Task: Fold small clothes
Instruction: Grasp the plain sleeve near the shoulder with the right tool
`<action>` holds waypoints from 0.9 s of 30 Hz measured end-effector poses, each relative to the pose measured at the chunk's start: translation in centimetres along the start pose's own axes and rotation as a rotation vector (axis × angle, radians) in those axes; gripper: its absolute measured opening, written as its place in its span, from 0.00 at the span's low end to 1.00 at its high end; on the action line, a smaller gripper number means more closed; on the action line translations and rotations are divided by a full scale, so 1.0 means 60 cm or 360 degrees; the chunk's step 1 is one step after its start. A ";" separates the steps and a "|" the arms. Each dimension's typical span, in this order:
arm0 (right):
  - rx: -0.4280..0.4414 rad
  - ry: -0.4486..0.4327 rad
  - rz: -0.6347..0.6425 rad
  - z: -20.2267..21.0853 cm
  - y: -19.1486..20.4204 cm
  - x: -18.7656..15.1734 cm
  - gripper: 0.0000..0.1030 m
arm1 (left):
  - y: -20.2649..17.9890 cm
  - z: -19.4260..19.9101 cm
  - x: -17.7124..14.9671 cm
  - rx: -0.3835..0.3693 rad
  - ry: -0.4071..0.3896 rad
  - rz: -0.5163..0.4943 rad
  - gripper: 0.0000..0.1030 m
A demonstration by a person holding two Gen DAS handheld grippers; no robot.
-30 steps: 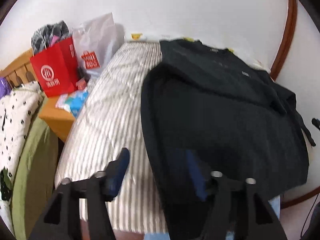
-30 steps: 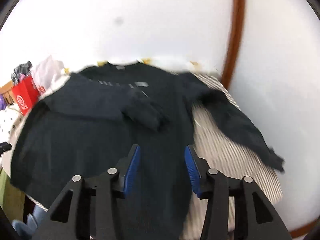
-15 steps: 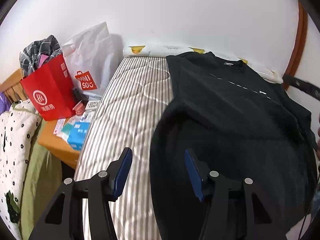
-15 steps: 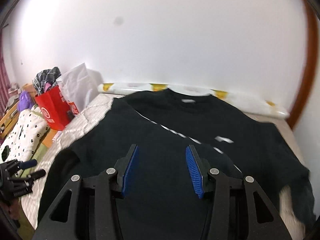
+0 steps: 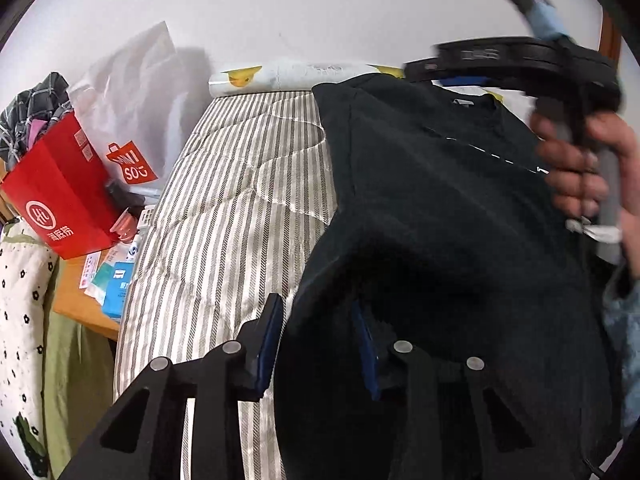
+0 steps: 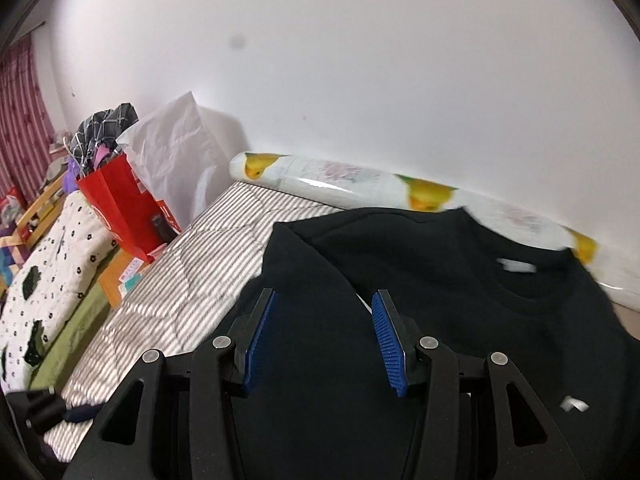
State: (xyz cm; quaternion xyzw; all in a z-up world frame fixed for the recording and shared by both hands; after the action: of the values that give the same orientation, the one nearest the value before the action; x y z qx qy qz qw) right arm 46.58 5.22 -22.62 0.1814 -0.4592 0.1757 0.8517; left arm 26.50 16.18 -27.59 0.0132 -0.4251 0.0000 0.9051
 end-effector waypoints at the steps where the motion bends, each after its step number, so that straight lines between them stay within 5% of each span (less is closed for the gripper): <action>1: 0.0022 0.0014 0.0002 -0.018 0.004 0.001 0.47 | 0.001 0.000 0.001 -0.0005 -0.0002 0.0002 0.30; 9: 0.0145 0.0121 -0.0147 -0.124 0.017 0.000 0.48 | -0.005 -0.016 0.011 -0.0127 -0.0045 0.0027 0.26; 12: 0.0131 0.0181 -0.0132 -0.151 0.020 -0.008 0.46 | -0.002 -0.023 0.016 -0.0144 -0.0062 0.0064 0.16; 14: 0.0138 0.0172 -0.0072 -0.158 0.029 -0.006 0.08 | 0.002 -0.025 0.019 -0.0169 -0.0079 0.0107 0.10; 19: 0.0146 0.0056 -0.0035 -0.160 0.047 0.032 0.07 | 0.045 -0.023 0.024 -0.0124 -0.0137 0.0204 0.06; 27: 0.0087 0.0115 0.0020 -0.241 0.087 0.017 0.06 | 0.084 -0.065 -0.007 -0.0165 0.0030 0.0400 0.07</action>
State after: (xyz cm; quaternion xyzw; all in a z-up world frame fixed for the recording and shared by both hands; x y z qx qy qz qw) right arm 55.05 16.70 -28.40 0.1953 -0.4243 0.2000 0.8613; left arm 29.19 21.29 -30.27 -0.0870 -0.4144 0.0916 0.9013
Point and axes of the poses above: each gripper's, at about its wrist camera, not at the fingertips, and z roughly against the way its jaws point, y to its left, x to its top, the point moved 10 cm from there along -z, roughly the way its jaws point, and after that the axes turned 12 degrees about -y, right-handed, at the moved point
